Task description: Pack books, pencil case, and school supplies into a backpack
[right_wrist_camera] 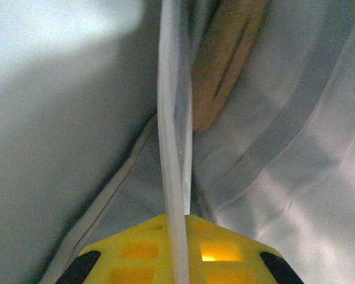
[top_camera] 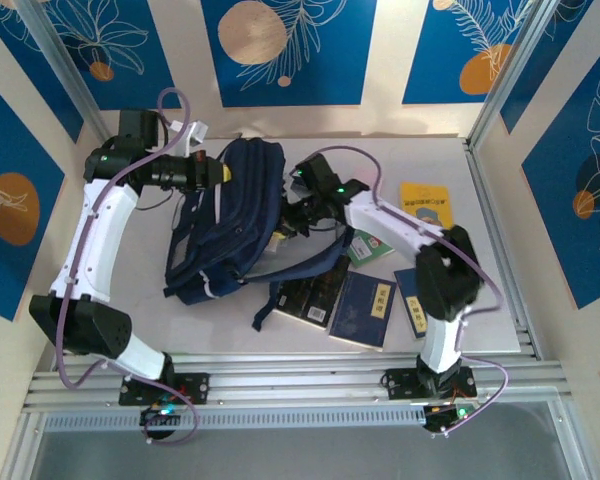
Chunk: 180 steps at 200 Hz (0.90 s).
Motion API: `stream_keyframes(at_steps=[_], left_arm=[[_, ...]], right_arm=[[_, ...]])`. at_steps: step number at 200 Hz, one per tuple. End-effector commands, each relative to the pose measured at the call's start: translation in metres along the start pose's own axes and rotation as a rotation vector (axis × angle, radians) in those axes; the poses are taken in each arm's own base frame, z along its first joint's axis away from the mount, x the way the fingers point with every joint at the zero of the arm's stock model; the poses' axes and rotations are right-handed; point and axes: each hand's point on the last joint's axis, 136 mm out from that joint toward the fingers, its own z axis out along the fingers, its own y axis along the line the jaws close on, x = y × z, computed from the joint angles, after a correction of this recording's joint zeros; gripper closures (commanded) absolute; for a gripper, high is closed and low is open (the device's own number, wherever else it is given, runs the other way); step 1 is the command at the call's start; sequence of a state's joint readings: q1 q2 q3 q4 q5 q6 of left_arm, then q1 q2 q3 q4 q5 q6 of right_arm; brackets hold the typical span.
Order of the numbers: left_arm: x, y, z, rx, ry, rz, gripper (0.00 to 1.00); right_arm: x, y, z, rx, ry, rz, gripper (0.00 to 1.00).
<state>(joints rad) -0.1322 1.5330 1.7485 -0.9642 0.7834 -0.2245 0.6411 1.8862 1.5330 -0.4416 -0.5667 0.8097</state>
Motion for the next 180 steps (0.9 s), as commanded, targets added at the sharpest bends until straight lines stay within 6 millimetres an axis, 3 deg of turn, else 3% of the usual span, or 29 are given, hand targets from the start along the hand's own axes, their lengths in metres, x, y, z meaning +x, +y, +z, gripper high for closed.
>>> stream_keyframes(at_steps=[1,32,44,82,94,118,144,152,158,180], left_arm=[[-0.028,-0.057,-0.018,0.174,-0.101,0.215,1.00],[-0.037,-0.057,-0.015,0.174,-0.107,0.231,1.00],[-0.045,-0.057,-0.014,0.162,-0.115,0.237,1.00],[-0.074,-0.035,-0.009,-0.043,-0.183,0.252,1.00],[-0.073,-0.030,-0.006,-0.104,-0.188,0.294,0.94],[-0.054,-0.029,0.002,-0.064,-0.122,0.300,0.90],[-0.024,-0.012,0.014,-0.040,-0.079,0.272,1.00],[-0.017,-0.005,0.014,-0.043,-0.098,0.259,1.00],[-0.014,-0.002,0.011,-0.041,-0.127,0.251,1.00],[-0.002,0.009,-0.002,-0.026,-0.211,0.229,1.00]], right_arm=[[-0.007,0.005,0.027,-0.009,0.045,0.079,0.98],[-0.023,-0.012,0.067,0.093,-0.020,0.158,0.81],[-0.026,-0.016,0.082,0.110,-0.048,0.191,0.70],[-0.034,-0.010,0.116,0.160,-0.130,0.198,0.35],[-0.038,-0.005,0.120,0.159,-0.145,0.171,0.32],[-0.046,-0.002,0.113,0.156,-0.172,0.133,0.25],[-0.050,-0.012,0.091,0.183,-0.214,0.117,0.14],[-0.050,-0.016,0.085,0.190,-0.216,0.110,0.13],[-0.049,-0.020,0.079,0.200,-0.218,0.113,0.00],[-0.046,-0.030,0.061,0.193,-0.214,0.090,0.01]])
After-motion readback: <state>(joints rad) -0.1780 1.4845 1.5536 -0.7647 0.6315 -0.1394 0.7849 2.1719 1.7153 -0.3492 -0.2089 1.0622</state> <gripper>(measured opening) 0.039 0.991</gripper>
